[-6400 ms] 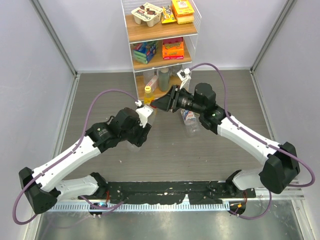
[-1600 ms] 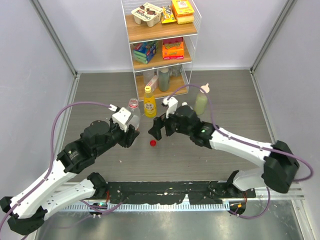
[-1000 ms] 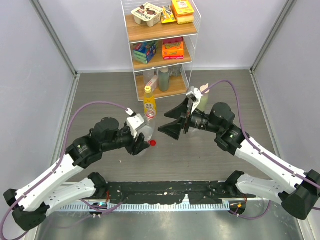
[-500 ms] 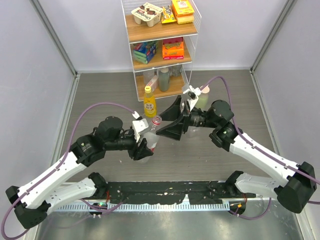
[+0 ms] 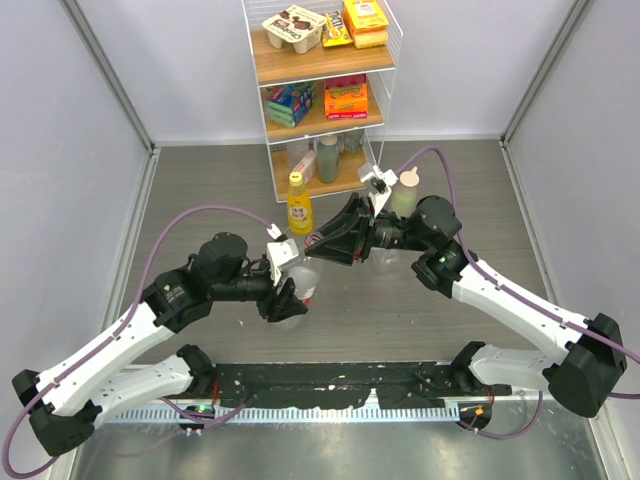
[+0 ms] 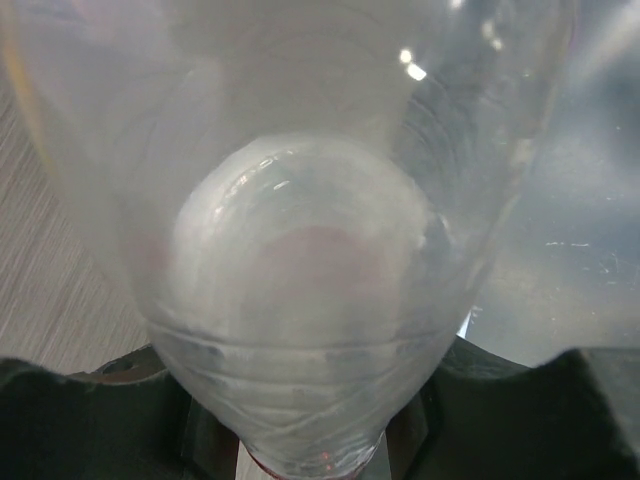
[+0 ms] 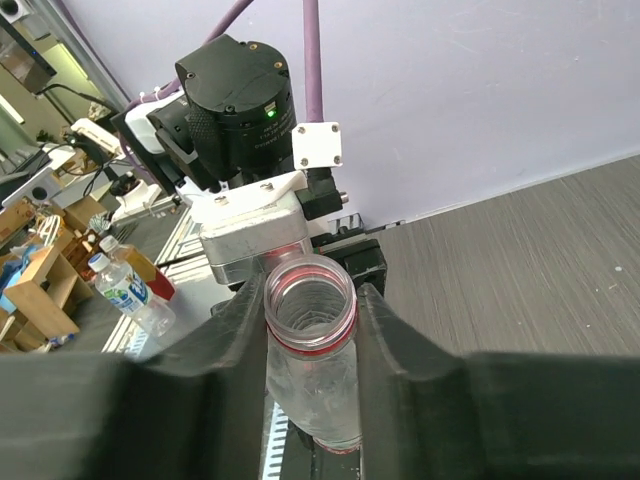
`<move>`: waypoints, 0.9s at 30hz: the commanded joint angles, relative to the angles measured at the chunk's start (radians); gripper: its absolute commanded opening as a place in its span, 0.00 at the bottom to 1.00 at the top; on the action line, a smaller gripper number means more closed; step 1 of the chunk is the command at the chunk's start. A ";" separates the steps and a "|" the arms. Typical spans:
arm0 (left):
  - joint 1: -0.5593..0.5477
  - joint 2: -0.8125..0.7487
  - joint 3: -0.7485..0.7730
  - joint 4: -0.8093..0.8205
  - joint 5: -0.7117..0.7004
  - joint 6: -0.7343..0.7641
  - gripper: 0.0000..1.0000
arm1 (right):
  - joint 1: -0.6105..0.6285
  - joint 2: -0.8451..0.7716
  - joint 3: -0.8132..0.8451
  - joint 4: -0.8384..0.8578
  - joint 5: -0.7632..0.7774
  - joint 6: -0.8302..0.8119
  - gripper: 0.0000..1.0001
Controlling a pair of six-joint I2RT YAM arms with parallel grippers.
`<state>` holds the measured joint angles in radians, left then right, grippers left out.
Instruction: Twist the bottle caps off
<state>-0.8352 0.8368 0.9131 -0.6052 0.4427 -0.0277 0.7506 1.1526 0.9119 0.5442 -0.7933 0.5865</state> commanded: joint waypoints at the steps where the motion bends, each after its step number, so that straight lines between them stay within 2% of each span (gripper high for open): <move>1: 0.004 0.001 0.032 0.013 0.011 0.011 0.02 | 0.010 -0.004 0.045 0.040 -0.015 0.022 0.07; 2: 0.004 0.001 0.032 0.015 0.010 0.009 0.02 | 0.012 -0.002 0.048 0.034 -0.017 0.019 0.02; 5: 0.004 -0.005 0.029 0.016 0.005 0.009 0.05 | 0.010 -0.007 0.048 0.020 -0.017 0.013 0.02; 7: 0.004 -0.011 0.029 0.018 -0.002 0.011 0.10 | 0.010 -0.013 0.044 0.013 -0.012 0.004 0.02; 8: 0.004 -0.011 0.027 0.018 -0.009 0.008 0.15 | 0.010 -0.014 0.042 0.001 -0.009 -0.002 0.02; 9: 0.004 -0.015 0.029 0.019 -0.012 0.008 0.25 | 0.010 -0.016 0.042 -0.007 -0.003 -0.010 0.02; 10: 0.004 -0.018 0.027 0.021 -0.018 0.008 0.42 | 0.010 -0.017 0.042 -0.019 -0.003 -0.014 0.02; 11: 0.004 -0.019 0.026 0.021 -0.027 0.006 0.82 | 0.010 -0.021 0.042 -0.023 0.003 -0.023 0.02; 12: 0.004 -0.022 0.023 0.025 -0.041 -0.001 0.99 | 0.012 -0.021 0.041 -0.032 0.006 -0.025 0.02; 21: 0.004 -0.057 0.017 0.033 -0.128 -0.009 1.00 | 0.010 -0.031 0.045 -0.171 0.065 -0.132 0.02; 27: 0.004 -0.106 0.007 0.041 -0.272 -0.005 1.00 | 0.016 -0.016 0.091 -0.337 0.146 -0.220 0.02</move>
<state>-0.8349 0.7723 0.9134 -0.6064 0.2874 -0.0402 0.7559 1.1515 0.9157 0.3275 -0.7193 0.4561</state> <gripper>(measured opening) 0.994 0.414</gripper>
